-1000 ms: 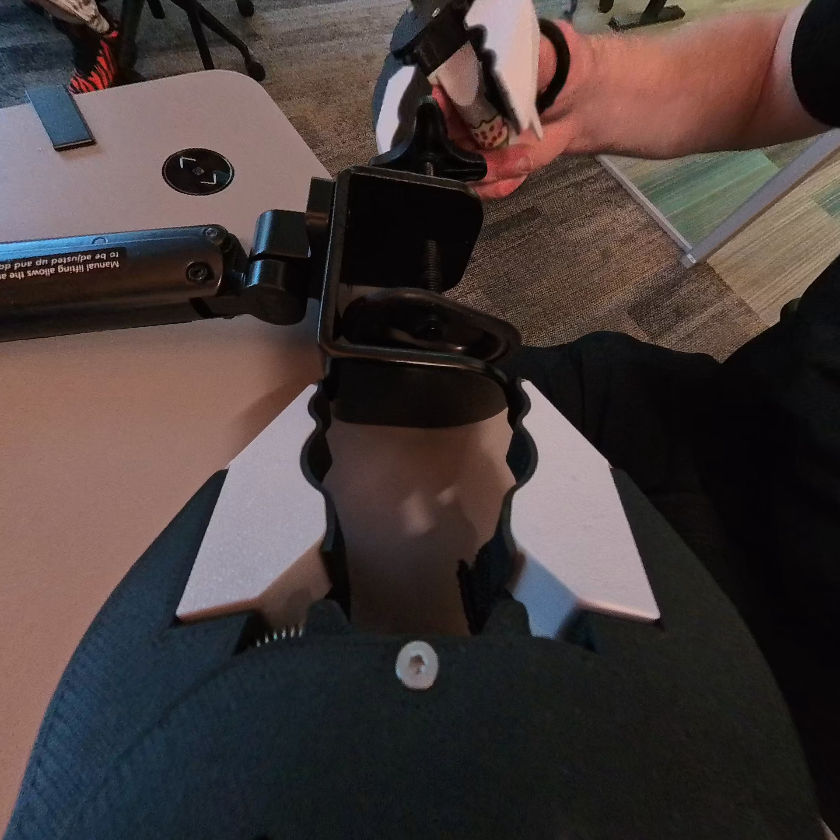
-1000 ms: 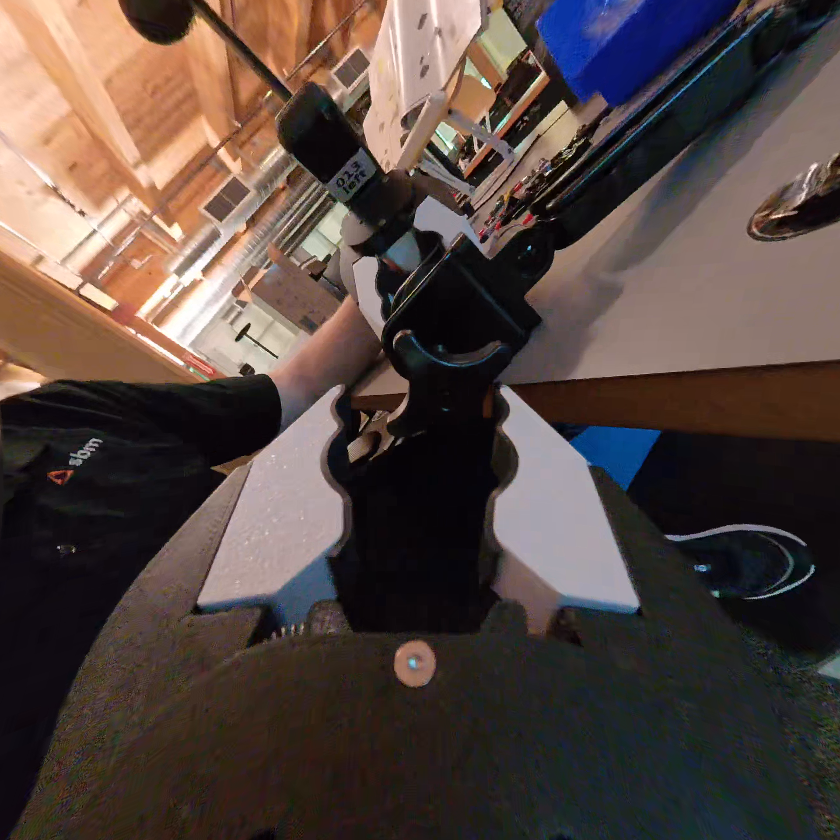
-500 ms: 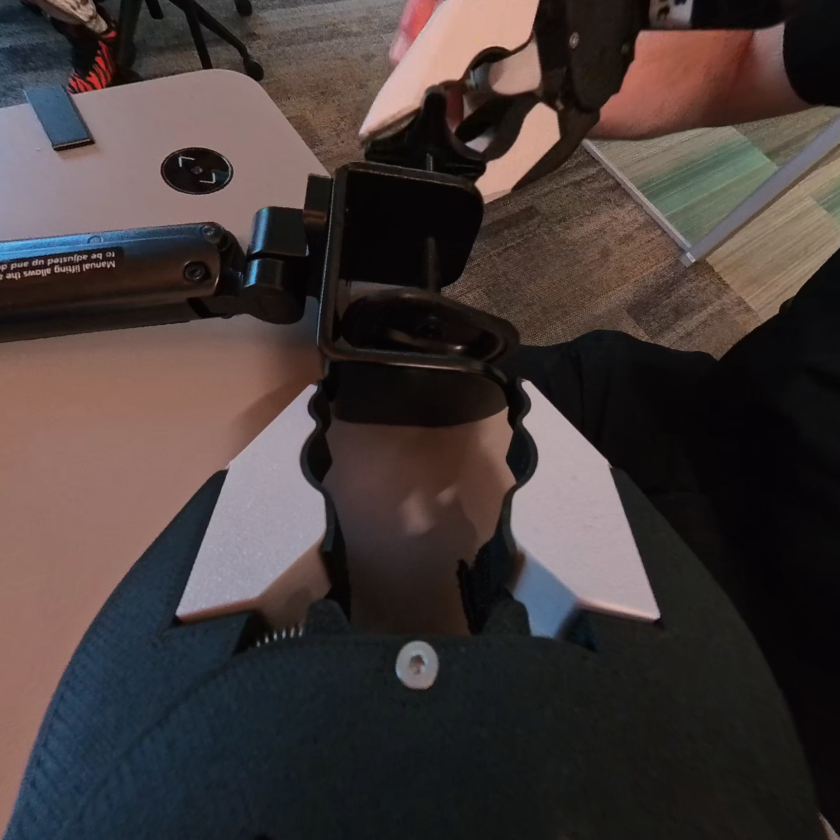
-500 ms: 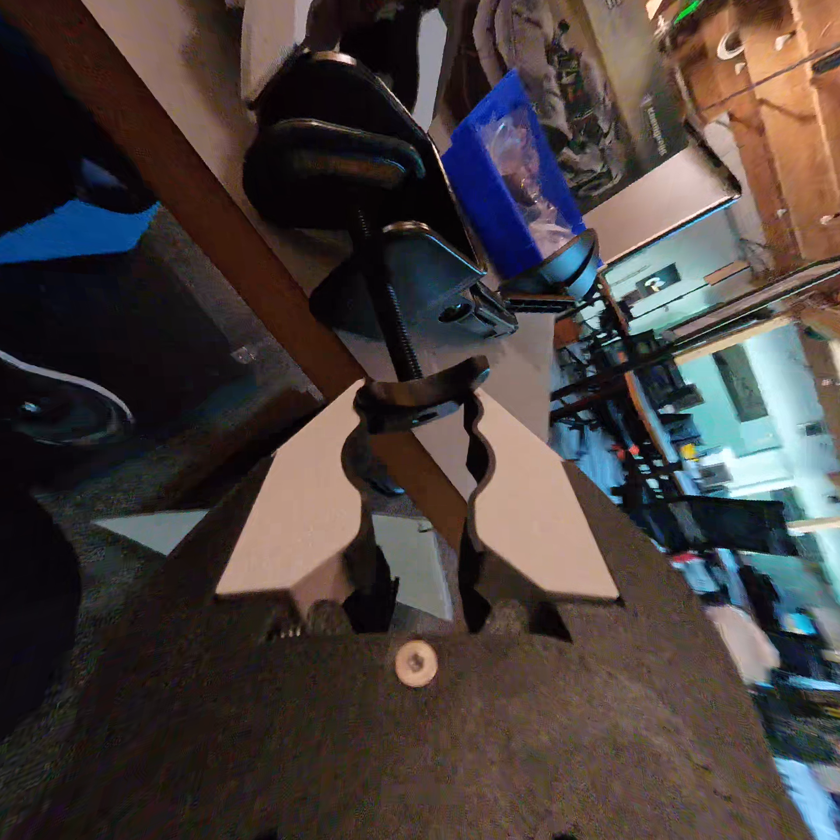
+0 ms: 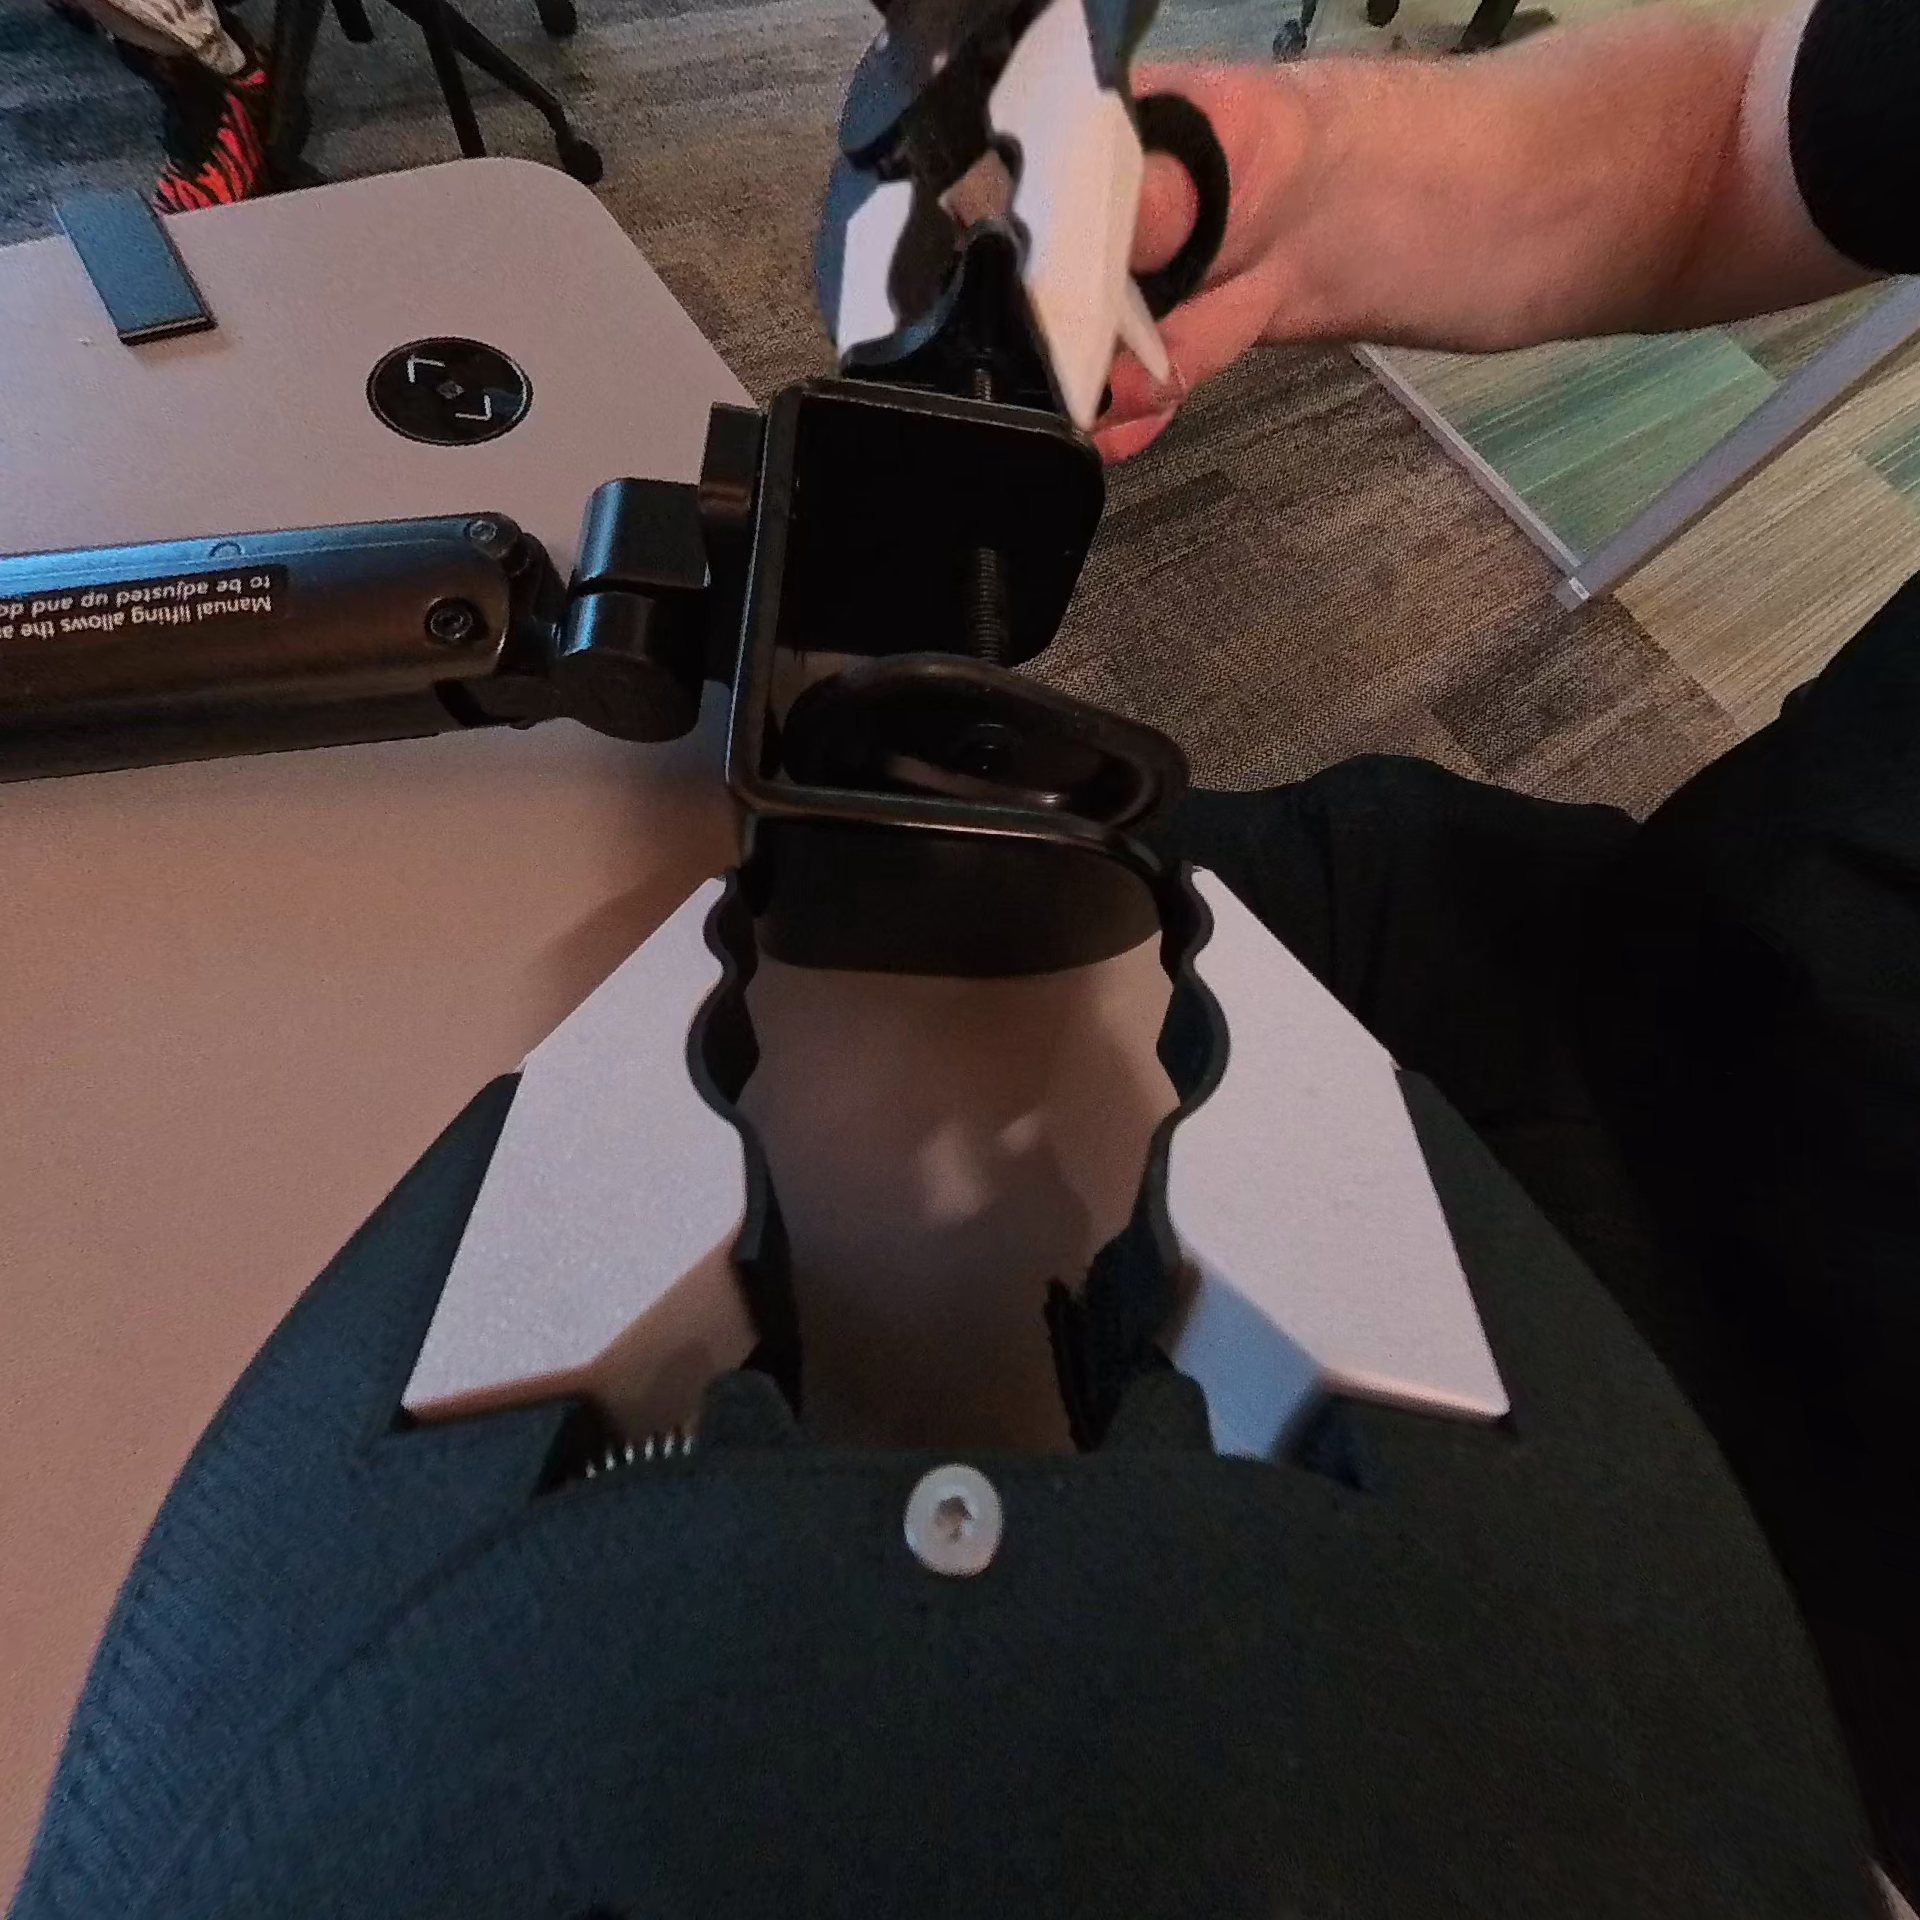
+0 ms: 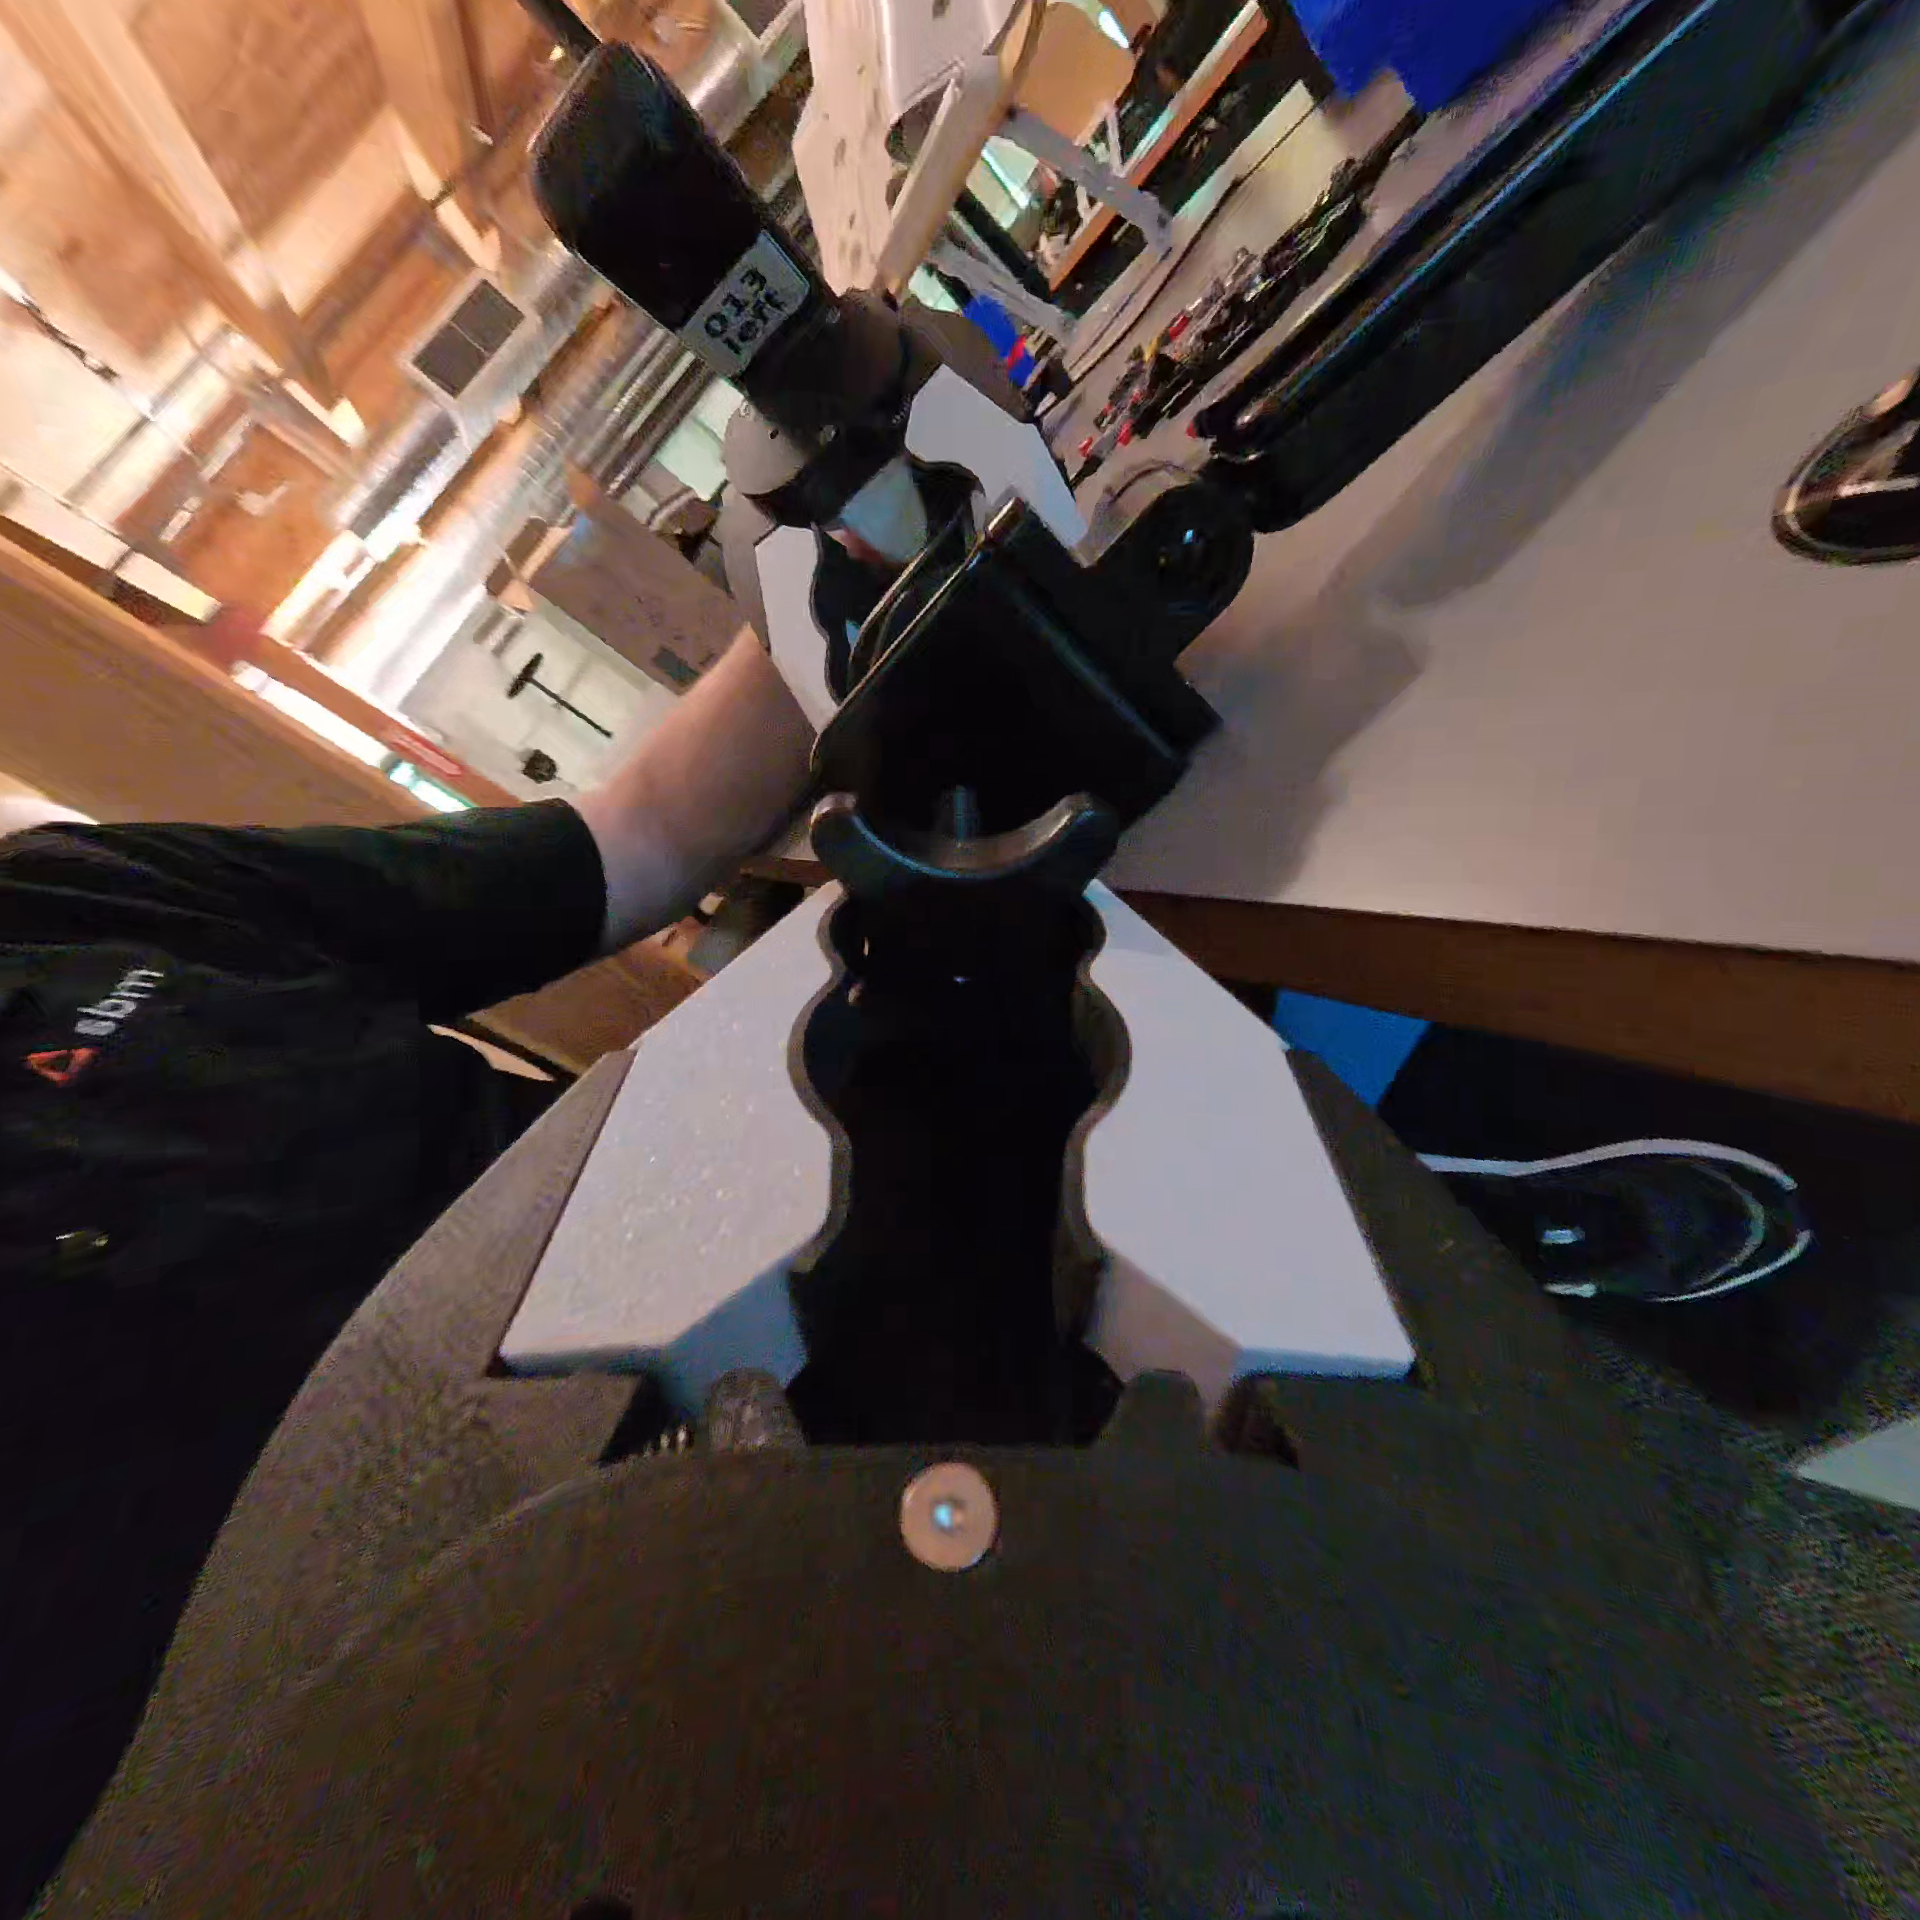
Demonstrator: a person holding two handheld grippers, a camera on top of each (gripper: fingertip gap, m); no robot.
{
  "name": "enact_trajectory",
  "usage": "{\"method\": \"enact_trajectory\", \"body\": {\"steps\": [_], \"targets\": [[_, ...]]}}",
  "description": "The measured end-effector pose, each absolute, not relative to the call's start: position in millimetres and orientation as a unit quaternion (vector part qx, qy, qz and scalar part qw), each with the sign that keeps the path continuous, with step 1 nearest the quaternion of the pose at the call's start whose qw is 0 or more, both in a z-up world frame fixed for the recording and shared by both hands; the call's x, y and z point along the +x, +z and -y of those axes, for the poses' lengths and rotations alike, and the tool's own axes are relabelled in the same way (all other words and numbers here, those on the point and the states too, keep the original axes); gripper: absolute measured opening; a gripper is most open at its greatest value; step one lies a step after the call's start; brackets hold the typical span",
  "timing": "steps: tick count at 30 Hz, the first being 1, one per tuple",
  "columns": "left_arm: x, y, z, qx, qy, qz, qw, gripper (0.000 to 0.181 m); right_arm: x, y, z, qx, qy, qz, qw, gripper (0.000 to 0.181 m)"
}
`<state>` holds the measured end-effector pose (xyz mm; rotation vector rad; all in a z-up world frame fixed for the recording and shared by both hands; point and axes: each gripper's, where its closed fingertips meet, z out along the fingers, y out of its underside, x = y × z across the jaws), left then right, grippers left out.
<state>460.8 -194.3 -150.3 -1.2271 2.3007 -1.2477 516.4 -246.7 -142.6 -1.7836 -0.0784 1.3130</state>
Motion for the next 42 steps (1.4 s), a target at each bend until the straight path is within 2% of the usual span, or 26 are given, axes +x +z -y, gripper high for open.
{"method": "enact_trajectory", "body": {"steps": [2, 4, 5, 6, 8, 9, 12, 15, 18, 21, 22, 25, 27, 28, 30, 31, 32, 34, 36, 38, 40, 42], "targets": [[460.5, -150.3, 194.3, -0.421, -0.429, -0.79, 0.124, 0.08, 515.5, -144.6, 244.6, -0.738, 0.485, 0.062, 0.466, 0.035], [460.5, -150.2, 194.5, -0.421, -0.429, -0.79, 0.124, 0.08, 517.3, -148.2, 242.0, -0.765, 0.376, 0.126, 0.507, 0.035], [460.4, -150.2, 194.5, -0.42, -0.429, -0.79, 0.123, 0.079, 519.0, -150.9, 239.6, -0.778, 0.273, 0.18, 0.537, 0.034], [460.2, -150.3, 195.0, -0.418, -0.428, -0.791, 0.124, 0.079, 524.0, -153.4, 236.0, -0.777, 0.106, 0.259, 0.565, 0.034], [459.8, -150.2, 195.1, -0.418, -0.429, -0.791, 0.122, 0.08, 540.3, -147.2, 229.8, -0.702, -0.245, 0.379, 0.551, 0.038], [459.2, -150.1, 194.8, -0.418, -0.429, -0.791, 0.122, 0.079, 540.0, -144.2, 229.7, -0.688, -0.27, 0.382, 0.555, 0.038], [460.1, -150.2, 196.8, -0.416, -0.428, -0.792, 0.124, 0.08, 539.0, -148.3, 233.6, -0.72, -0.151, 0.34, 0.586, 0.042], [460.0, -150.2, 197.5, -0.416, -0.429, -0.793, 0.123, 0.08, 539.0, -138.9, 244.5, -0.753, 0.061, 0.224, 0.615, 0.074], [460.0, -150.3, 197.4, -0.416, -0.429, -0.792, 0.122, 0.08, 540.6, -135.6, 251.8, -0.744, 0.326, 0.09, 0.576, 0.059], [460.0, -150.4, 197.4, -0.416, -0.429, -0.793, 0.123, 0.08, 542.8, -132.0, 249.2, -0.692, 0.513, -0.009, 0.507, 0.058], [460.0, -150.4, 197.3, -0.416, -0.429, -0.793, 0.123, 0.08, 542.4, -131.1, 247.7, -0.682, 0.541, -0.021, 0.492, 0.044], [459.8, -150.4, 196.9, -0.417, -0.429, -0.792, 0.123, 0.08, 538.3, -134.1, 246.0, -0.713, 0.498, 0.023, 0.493, 0.039], [459.9, -150.4, 196.6, -0.417, -0.428, -0.792, 0.123, 0.079, 539.2, -134.1, 247.2, -0.741, 0.405, 0.082, 0.529, 0.035], [460.1, -150.4, 195.8, -0.419, -0.428, -0.791, 0.124, 0.08, 540.7, -134.9, 247.6, -0.756, 0.321, 0.128, 0.556, 0.033], [461.0, -150.4, 194.4, -0.423, -0.428, -0.789, 0.124, 0.079, 545.6, -137.7, 248.1, -0.746, -0.004, 0.29, 0.599, 0.031], [460.9, -150.4, 194.2, -0.422, -0.428, -0.789, 0.124, 0.079, 547.6, -137.2, 248.0, -0.706, -0.169, 0.359, 0.586, 0.032], [460.8, -150.5, 194.1, -0.422, -0.428, -0.789, 0.124, 0.08, 547.4, -136.1, 248.1, -0.681, -0.241, 0.381, 0.577, 0.032], [460.6, -150.5, 194.2, -0.421, -0.428, -0.79, 0.125, 0.08, 547.0, -138.3, 250.4, -0.688, -0.187, 0.36, 0.602, 0.034], [460.6, -150.6, 194.4, -0.42, -0.428, -0.79, 0.125, 0.08, 552.7, -141.0, 253.6, -0.722, -0.073, 0.294, 0.622, 0.058], [460.6, -150.6, 194.4, -0.42, -0.428, -0.79, 0.125, 0.08, 553.5, -134.9, 257.7, -0.739, 0.132, 0.186, 0.634, 0.071], [460.6, -150.7, 194.3, -0.42, -0.428, -0.79, 0.125, 0.08, 559.1, -129.1, 255.6, -0.723, 0.328, 0.075, 0.603, 0.066], [460.6, -150.7, 194.3, -0.42, -0.428, -0.79, 0.125, 0.08, 560.3, -133.9, 250.3, -0.713, 0.435, 0.013, 0.55, 0.057]]}}
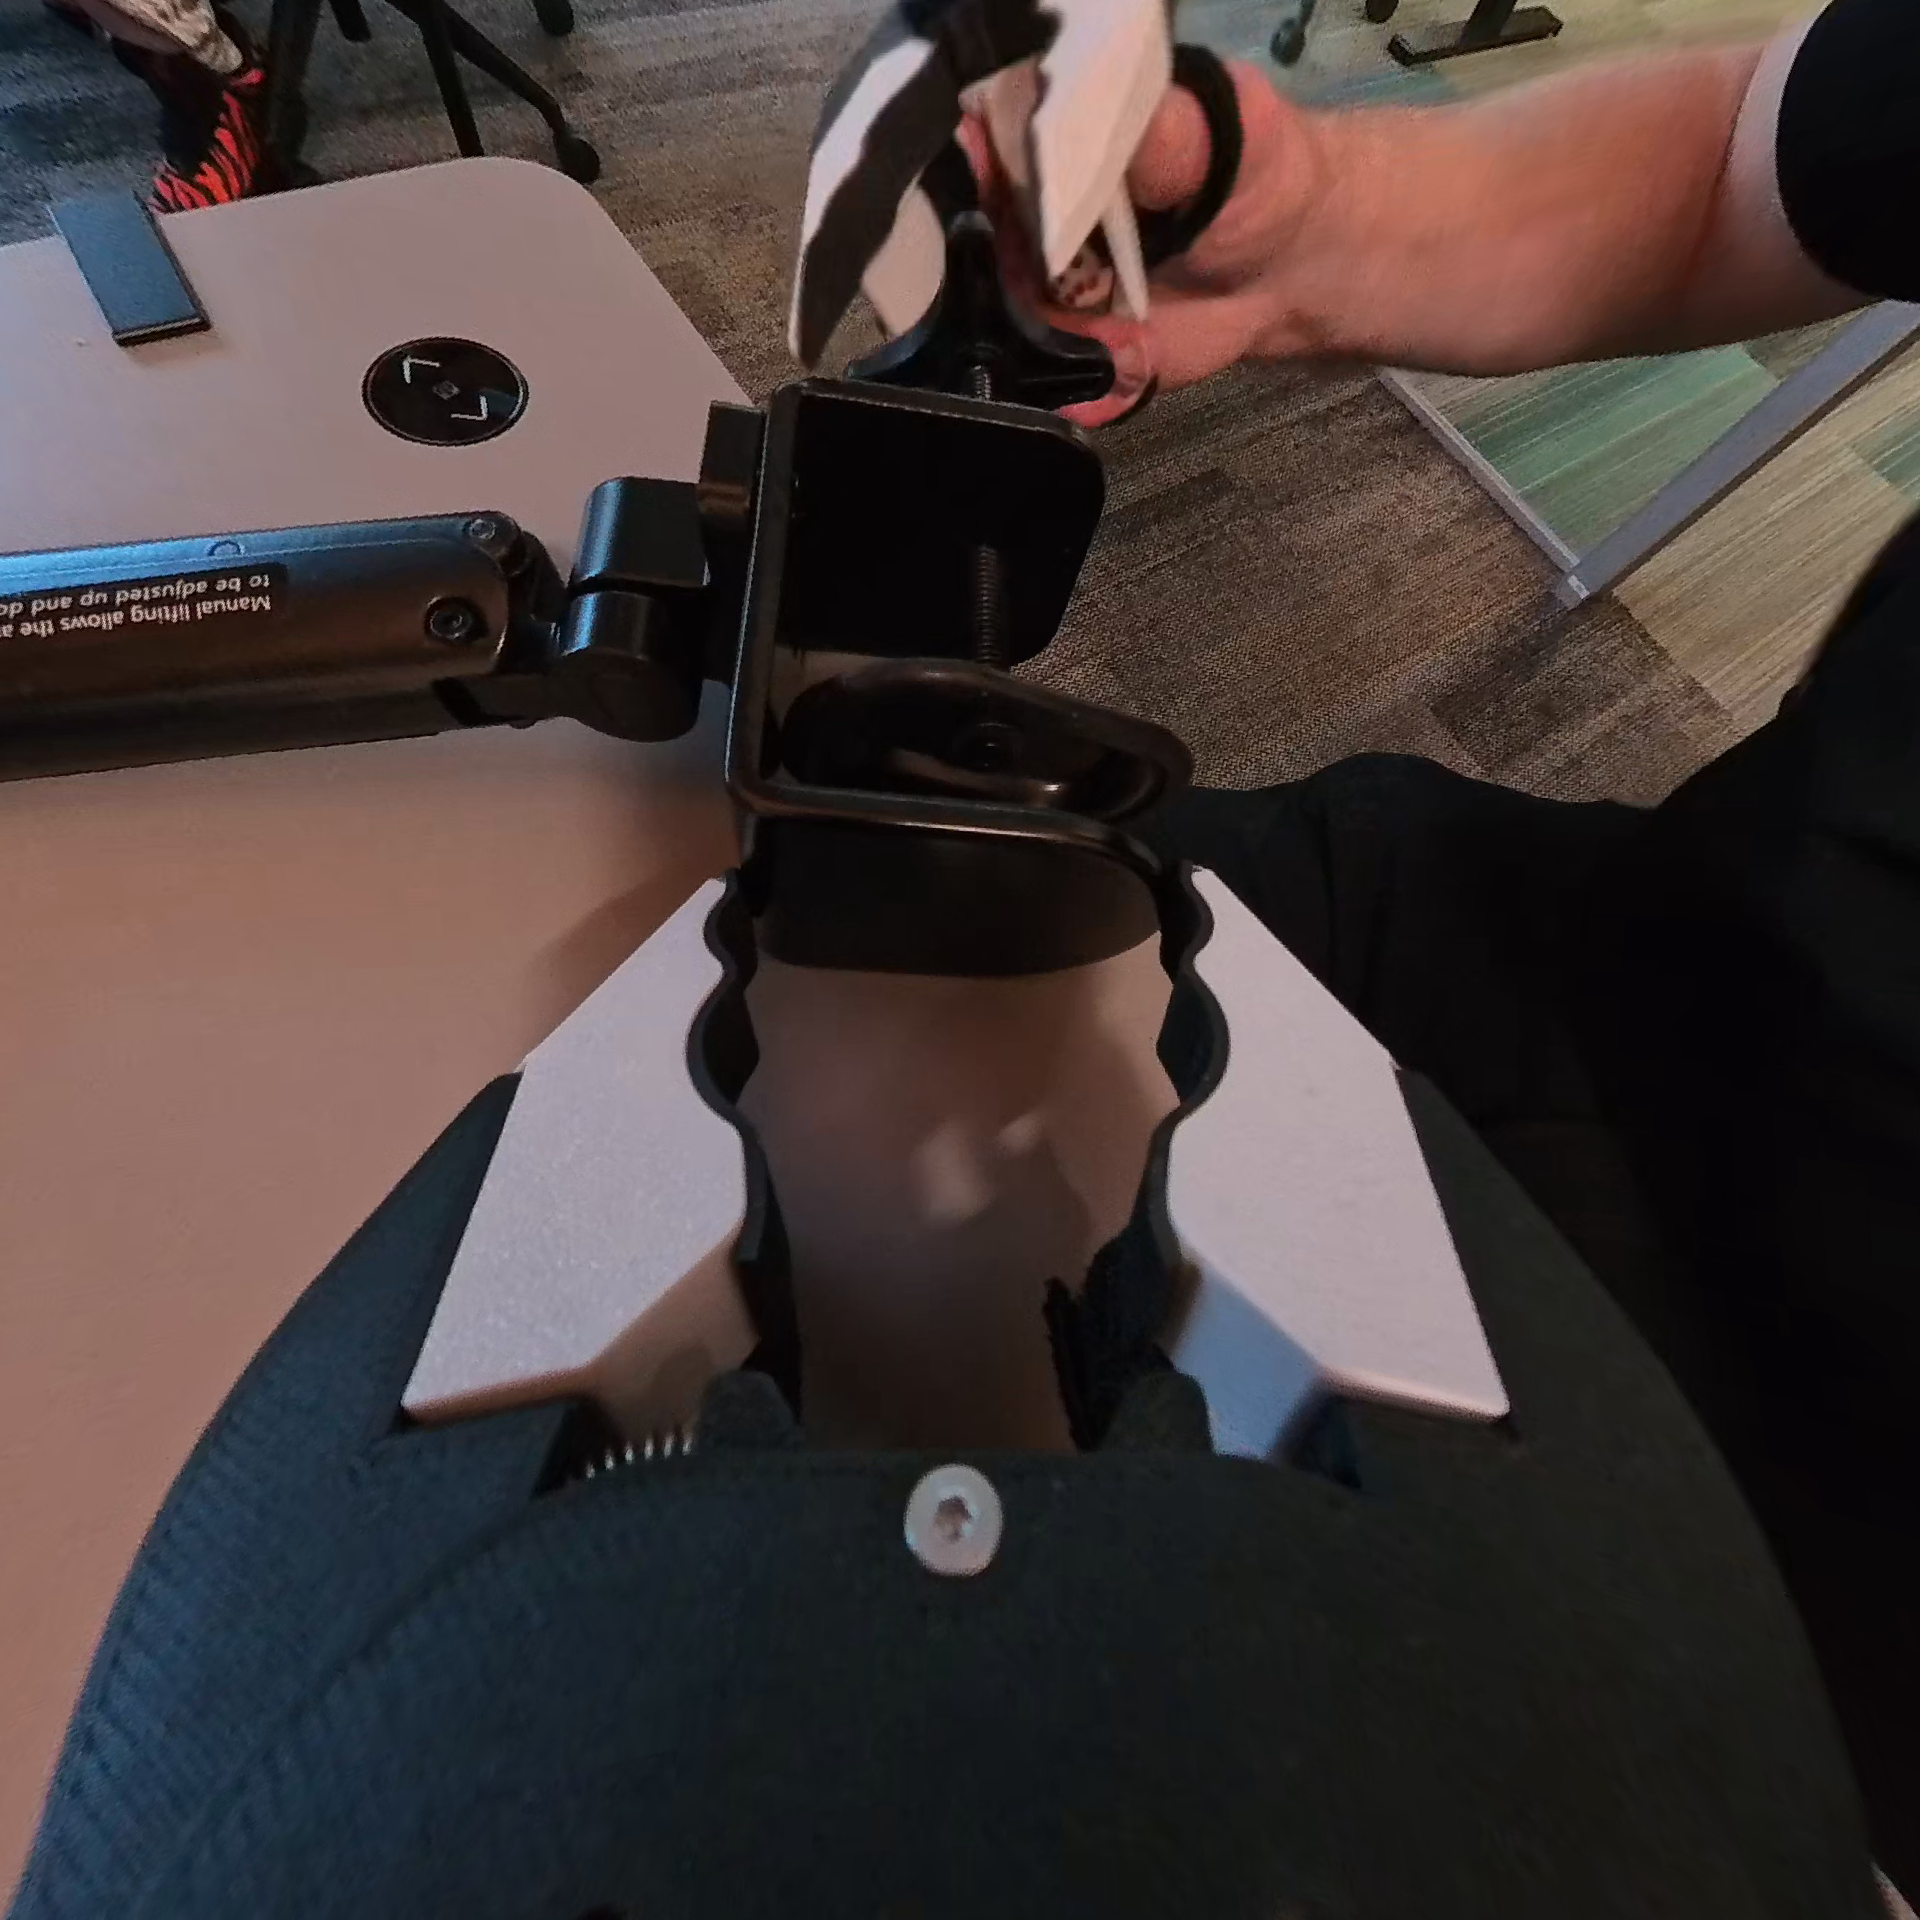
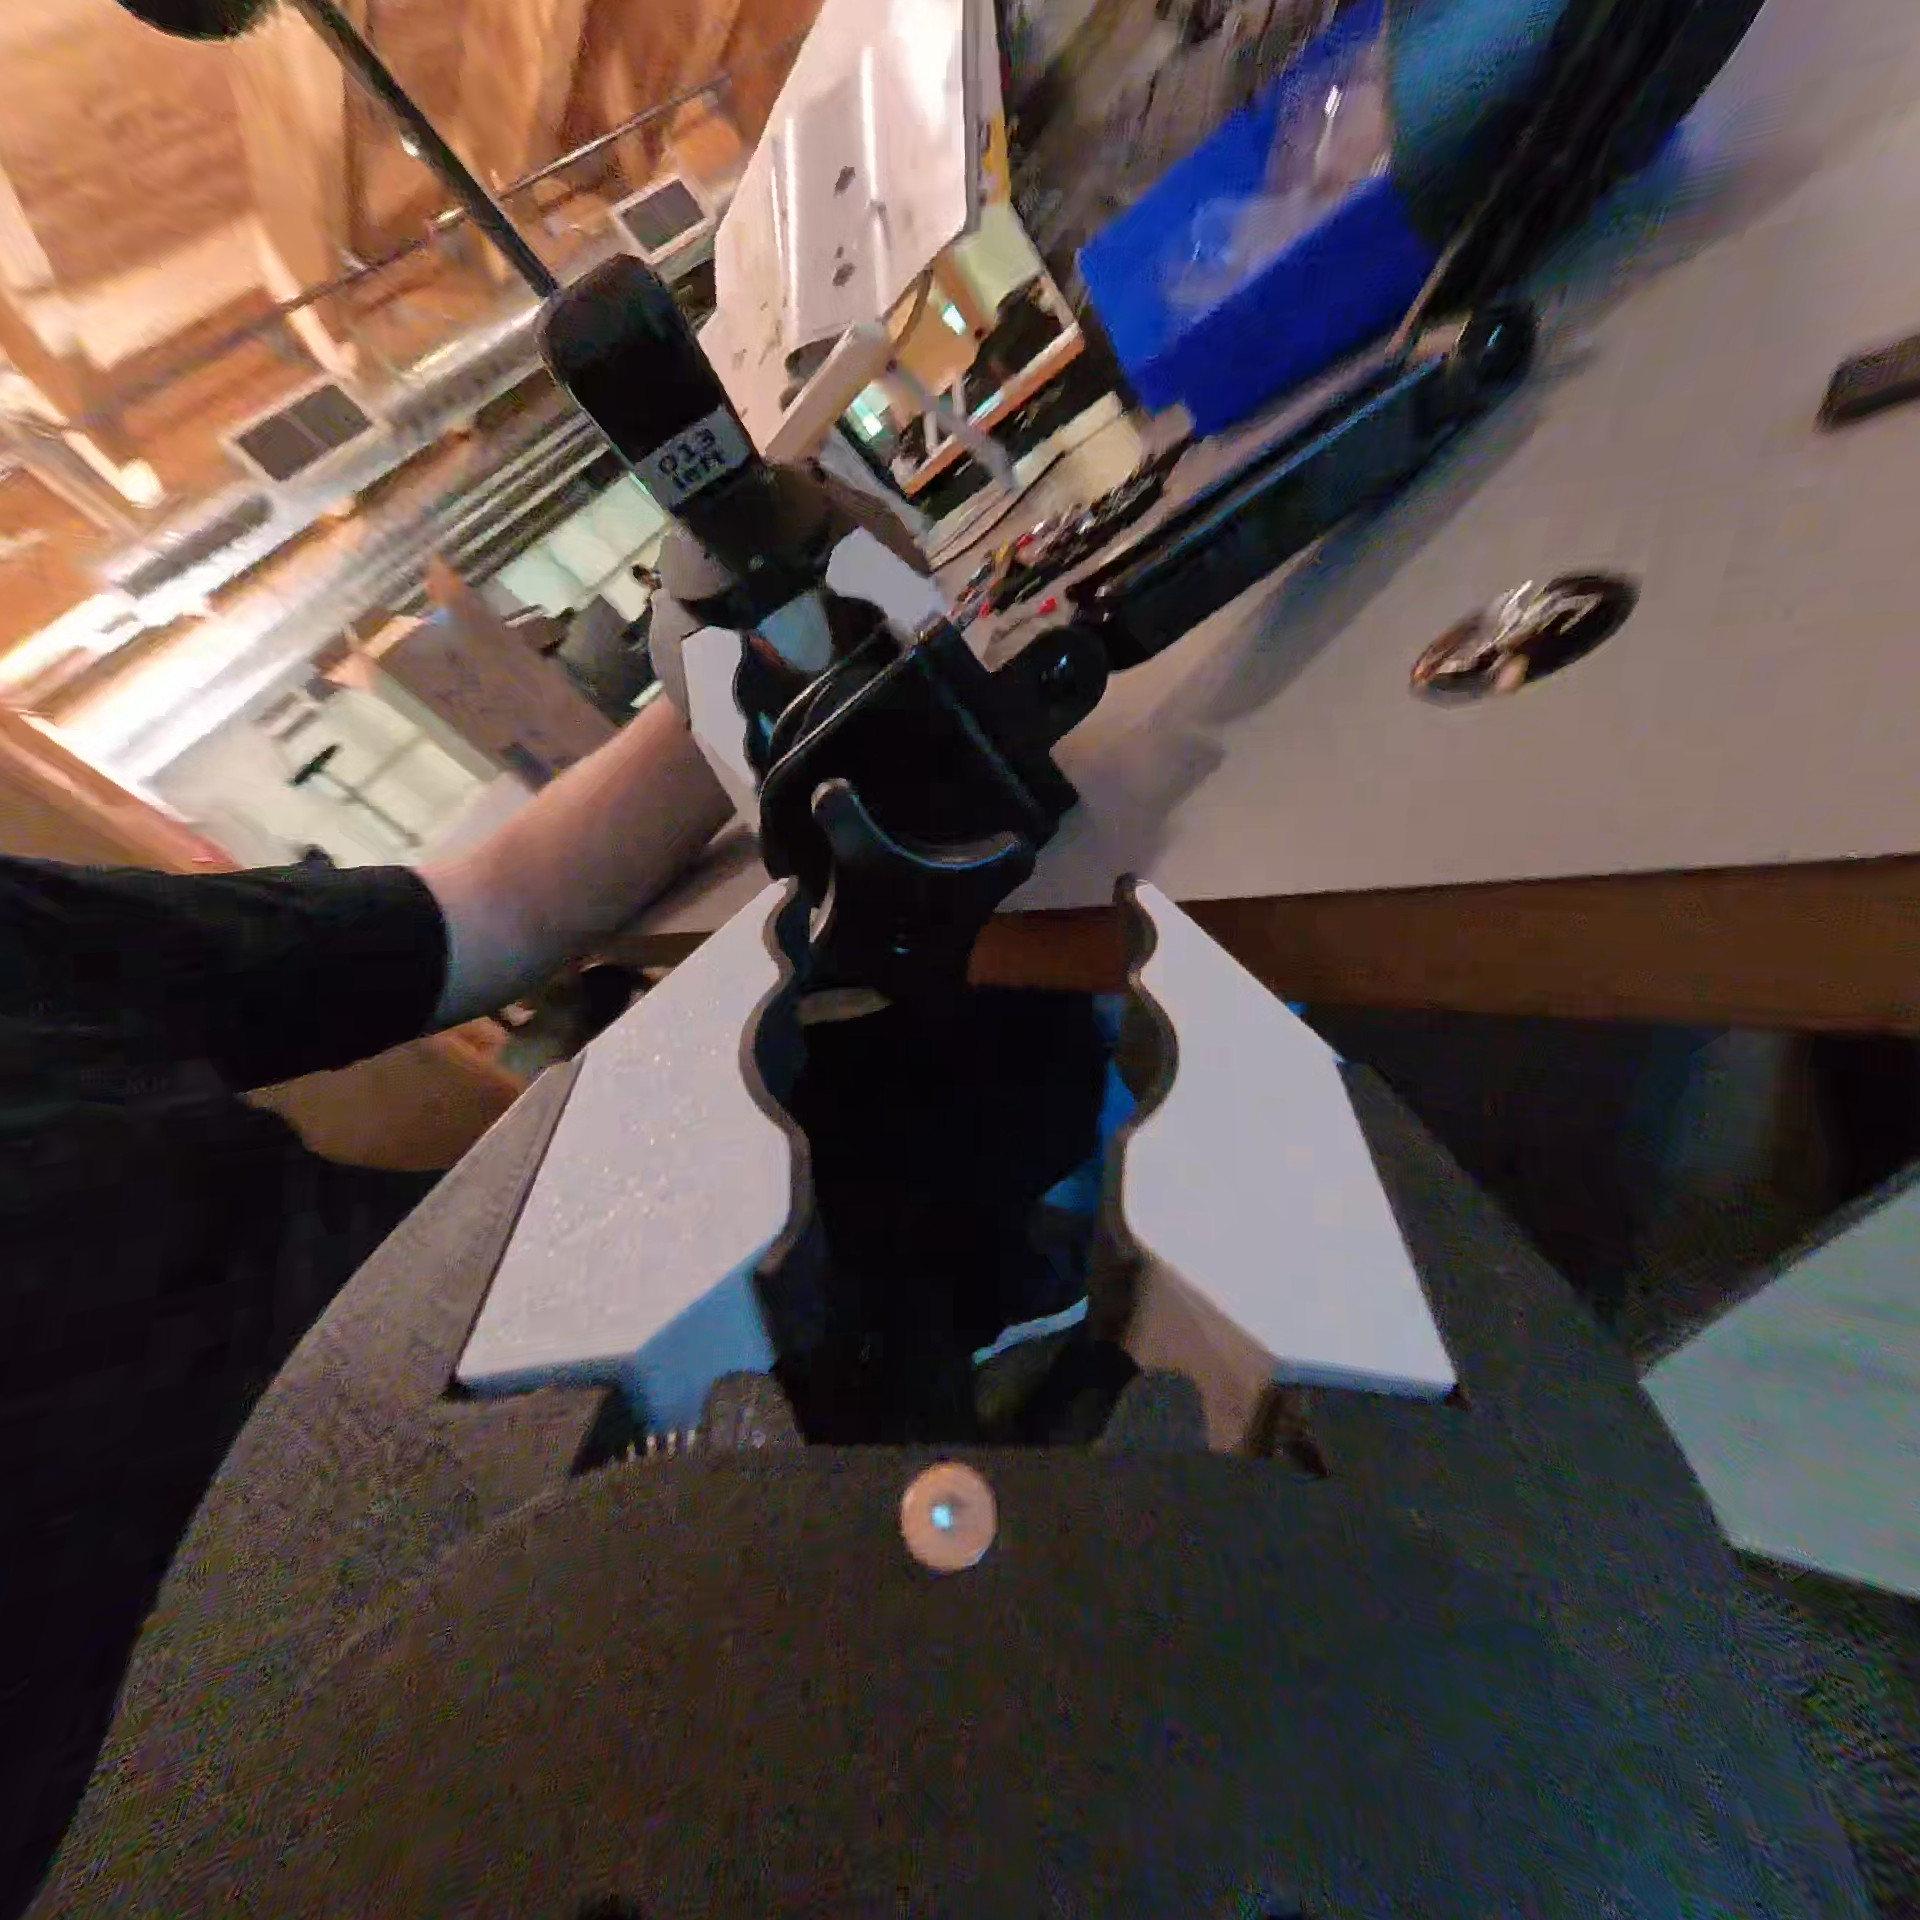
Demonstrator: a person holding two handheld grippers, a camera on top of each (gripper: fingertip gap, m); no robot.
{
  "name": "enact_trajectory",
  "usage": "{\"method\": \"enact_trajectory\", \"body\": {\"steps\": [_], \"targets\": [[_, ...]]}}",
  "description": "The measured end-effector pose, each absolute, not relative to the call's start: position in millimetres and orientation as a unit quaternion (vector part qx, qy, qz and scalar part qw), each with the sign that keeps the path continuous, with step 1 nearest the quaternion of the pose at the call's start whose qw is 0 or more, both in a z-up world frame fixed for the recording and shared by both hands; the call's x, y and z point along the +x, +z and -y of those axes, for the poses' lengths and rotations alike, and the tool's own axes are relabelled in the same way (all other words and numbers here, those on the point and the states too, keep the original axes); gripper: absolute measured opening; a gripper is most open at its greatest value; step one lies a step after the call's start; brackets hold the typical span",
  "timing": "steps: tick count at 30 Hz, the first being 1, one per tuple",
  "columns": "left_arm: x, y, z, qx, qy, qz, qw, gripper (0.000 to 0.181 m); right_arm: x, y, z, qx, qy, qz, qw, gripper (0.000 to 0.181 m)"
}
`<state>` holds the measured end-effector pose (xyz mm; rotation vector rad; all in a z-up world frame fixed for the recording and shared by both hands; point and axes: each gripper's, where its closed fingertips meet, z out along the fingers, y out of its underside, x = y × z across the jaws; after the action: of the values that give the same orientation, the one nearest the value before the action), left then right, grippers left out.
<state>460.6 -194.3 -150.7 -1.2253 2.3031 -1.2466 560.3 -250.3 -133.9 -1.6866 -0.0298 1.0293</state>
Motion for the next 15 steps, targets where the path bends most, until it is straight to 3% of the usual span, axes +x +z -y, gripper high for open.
{"method": "enact_trajectory", "body": {"steps": [3, 6, 8, 11, 12, 15], "targets": [[460.7, -150.8, 194.3, -0.42, -0.428, -0.79, 0.125, 0.08, 535.7, -137.2, 248.0, -0.71, 0.501, 0.033, 0.494, 0.044], [460.8, -150.9, 193.4, -0.422, -0.427, -0.79, 0.126, 0.08, 535.2, -138.1, 244.6, -0.736, 0.431, 0.079, 0.517, 0.038], [460.9, -150.9, 193.1, -0.423, -0.427, -0.789, 0.126, 0.08, 538.2, -141.0, 243.3, -0.766, 0.254, 0.174, 0.564, 0.034], [461.3, -151.0, 192.5, -0.424, -0.427, -0.789, 0.127, 0.08, 551.6, -142.0, 239.9, -0.702, -0.259, 0.373, 0.548, 0.037], [460.9, -151.0, 192.0, -0.424, -0.427, -0.789, 0.126, 0.08, 550.9, -140.6, 240.1, -0.687, -0.297, 0.375, 0.547, 0.038], [460.8, -151.1, 193.2, -0.42, -0.426, -0.791, 0.128, 0.08, 550.9, -144.6, 247.5, -0.71, -0.184, 0.332, 0.593, 0.044]]}}
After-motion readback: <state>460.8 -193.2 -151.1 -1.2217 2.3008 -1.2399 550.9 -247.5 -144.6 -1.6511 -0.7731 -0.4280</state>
